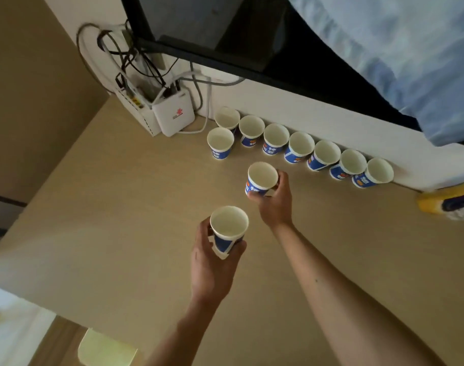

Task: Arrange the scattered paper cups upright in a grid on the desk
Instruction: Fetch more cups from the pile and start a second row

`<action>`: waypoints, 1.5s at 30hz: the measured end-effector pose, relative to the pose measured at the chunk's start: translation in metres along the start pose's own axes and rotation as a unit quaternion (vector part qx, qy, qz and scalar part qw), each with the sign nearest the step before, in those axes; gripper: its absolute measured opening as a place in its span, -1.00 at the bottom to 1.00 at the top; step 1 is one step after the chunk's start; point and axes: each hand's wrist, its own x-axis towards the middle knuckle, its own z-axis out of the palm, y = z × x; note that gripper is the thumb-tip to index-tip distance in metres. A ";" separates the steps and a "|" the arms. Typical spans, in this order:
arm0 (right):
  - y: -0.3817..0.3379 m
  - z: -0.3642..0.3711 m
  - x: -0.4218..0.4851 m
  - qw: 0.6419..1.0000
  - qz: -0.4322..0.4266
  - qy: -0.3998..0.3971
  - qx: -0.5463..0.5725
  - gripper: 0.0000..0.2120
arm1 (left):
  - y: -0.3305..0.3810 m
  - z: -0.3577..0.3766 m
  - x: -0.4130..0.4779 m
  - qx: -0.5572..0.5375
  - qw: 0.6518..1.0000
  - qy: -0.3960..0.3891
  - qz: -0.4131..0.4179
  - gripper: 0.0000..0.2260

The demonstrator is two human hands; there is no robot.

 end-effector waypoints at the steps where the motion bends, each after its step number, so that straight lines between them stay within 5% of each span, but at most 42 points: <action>1: 0.002 0.008 0.009 1.000 -0.008 0.001 -0.006 -0.43 | -0.002 0.000 0.005 -0.005 1.000 -0.001 -0.002 -0.48; 18: 0.022 0.071 0.084 0.992 -0.058 0.092 -0.061 -0.34 | -0.022 -0.010 0.050 -0.018 1.000 0.015 -0.009 -0.46; 34: 0.034 0.070 0.081 0.993 -0.084 0.082 -0.007 -0.31 | -0.042 0.003 0.060 -0.006 1.000 -0.009 0.010 -0.44; 38: 0.038 0.049 0.052 0.993 -0.051 0.104 0.012 -0.48 | -0.043 0.007 0.070 -0.010 1.000 -0.003 0.024 -0.41; 41: 0.034 0.028 0.029 0.990 0.006 0.041 0.137 -0.67 | -0.039 0.016 0.085 -0.003 0.999 -0.012 0.044 -0.42; 45: 0.035 0.002 0.010 0.968 0.014 -0.150 0.198 -0.43 | -0.032 0.035 0.106 0.015 0.994 -0.033 0.102 -0.44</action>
